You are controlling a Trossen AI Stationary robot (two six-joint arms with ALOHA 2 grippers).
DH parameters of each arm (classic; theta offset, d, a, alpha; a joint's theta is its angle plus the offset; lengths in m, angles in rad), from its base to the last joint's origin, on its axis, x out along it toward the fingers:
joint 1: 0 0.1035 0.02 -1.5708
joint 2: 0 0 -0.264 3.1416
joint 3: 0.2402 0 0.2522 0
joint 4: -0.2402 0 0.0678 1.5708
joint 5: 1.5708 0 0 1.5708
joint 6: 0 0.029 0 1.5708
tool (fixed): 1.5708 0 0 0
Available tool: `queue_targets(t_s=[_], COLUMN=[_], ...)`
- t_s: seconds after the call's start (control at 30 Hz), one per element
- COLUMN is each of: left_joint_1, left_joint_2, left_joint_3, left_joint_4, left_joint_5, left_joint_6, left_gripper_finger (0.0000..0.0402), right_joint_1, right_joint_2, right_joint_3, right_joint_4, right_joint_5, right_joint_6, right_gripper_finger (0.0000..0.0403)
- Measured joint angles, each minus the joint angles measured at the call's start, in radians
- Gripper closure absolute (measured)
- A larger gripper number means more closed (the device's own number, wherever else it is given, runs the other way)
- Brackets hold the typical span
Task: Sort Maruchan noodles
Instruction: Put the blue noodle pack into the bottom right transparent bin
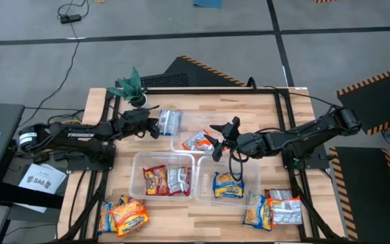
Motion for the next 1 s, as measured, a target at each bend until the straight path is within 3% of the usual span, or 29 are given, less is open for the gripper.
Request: queue_targets(t_s=[0.2, 0.67, 0.83, 1.0], left_joint_1=[-0.008, -0.003, 0.000, 0.015], left_joint_2=[0.183, 0.559, 0.513, 0.326], left_joint_3=[0.001, 0.003, 0.005, 0.062], left_joint_4=[0.237, 0.628, 0.485, 0.054], left_joint_5=[0.081, 0.111, 0.133, 0.167], left_joint_6=[0.078, 0.137, 0.159, 0.164], left_gripper_finger=[0.0401, 0.0401, 0.0401, 0.0401], right_joint_1=[-0.012, -0.011, -0.011, -0.011], right_joint_2=[0.000, 0.000, 0.000, 0.000], right_joint_3=[0.000, 0.000, 0.000, 0.000], right_joint_4=[0.001, 0.000, -0.001, -0.001], right_joint_5=[0.000, 0.000, -0.001, -0.001], right_joint_6=[0.000, 0.000, 0.000, 0.000], right_gripper_finger=[0.0163, 0.0163, 0.0163, 0.0163])
